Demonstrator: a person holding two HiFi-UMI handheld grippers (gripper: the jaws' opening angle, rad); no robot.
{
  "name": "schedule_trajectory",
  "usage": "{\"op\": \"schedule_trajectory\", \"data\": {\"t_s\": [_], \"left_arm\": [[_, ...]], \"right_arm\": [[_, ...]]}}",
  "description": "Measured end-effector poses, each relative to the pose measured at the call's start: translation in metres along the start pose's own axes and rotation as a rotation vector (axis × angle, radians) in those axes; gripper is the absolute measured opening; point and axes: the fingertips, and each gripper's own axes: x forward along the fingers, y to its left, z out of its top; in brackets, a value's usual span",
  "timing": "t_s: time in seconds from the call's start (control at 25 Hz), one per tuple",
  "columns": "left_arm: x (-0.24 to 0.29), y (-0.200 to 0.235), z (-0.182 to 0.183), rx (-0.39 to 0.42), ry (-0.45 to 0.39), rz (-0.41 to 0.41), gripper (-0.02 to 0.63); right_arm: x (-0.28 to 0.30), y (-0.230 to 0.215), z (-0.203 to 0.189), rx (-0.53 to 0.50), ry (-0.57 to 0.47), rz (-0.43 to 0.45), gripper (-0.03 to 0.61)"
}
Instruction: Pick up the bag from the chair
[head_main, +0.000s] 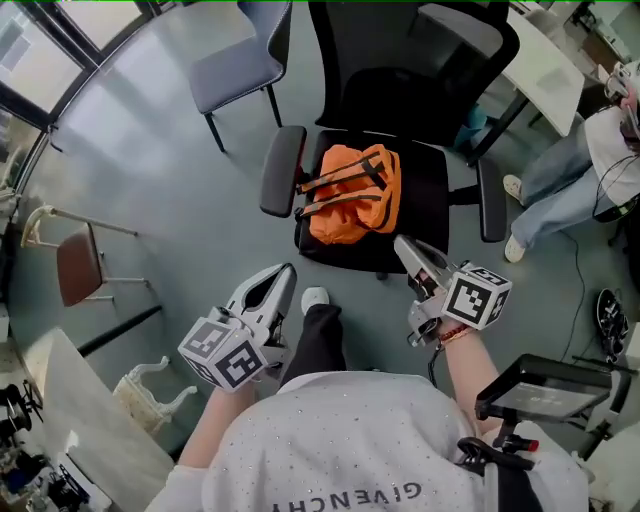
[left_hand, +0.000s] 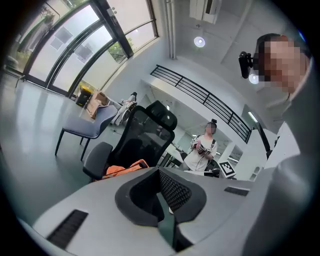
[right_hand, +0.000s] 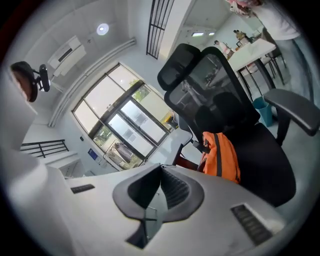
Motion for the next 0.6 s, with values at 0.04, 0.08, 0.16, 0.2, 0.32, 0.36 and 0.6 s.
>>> {"op": "schedule_trajectory", "data": {"t_s": [0.04, 0.08, 0.16, 0.2, 0.32, 0.36, 0.6], "left_arm": [[0.008, 0.012, 0.006, 0.000, 0.018, 0.000, 0.002], [0.017, 0.024, 0.011, -0.001, 0.032, 0.001, 0.002], [0.035, 0.046, 0.020, -0.004, 0.050, 0.006, 0.002], [0.044, 0.056, 0.024, -0.004, 0.058, 0.010, 0.002], [0.070, 0.084, 0.031, 0.001, 0.085, 0.025, 0.002], [0.076, 0.091, 0.033, 0.006, 0.094, 0.029, 0.002], [0.100, 0.119, 0.024, -0.003, 0.186, 0.000, 0.002]], "right_arm": [[0.013, -0.003, 0.006, 0.013, -0.007, 0.001, 0.006], [0.025, -0.005, 0.012, 0.019, -0.014, 0.008, 0.006], [0.048, -0.009, 0.027, 0.016, -0.031, 0.023, 0.006], [0.058, -0.013, 0.035, 0.012, -0.042, 0.022, 0.006], [0.082, -0.032, 0.055, -0.033, -0.057, -0.047, 0.006], [0.089, -0.040, 0.060, -0.061, -0.054, -0.087, 0.006], [0.123, -0.081, 0.067, -0.086, -0.019, -0.220, 0.140]]}}
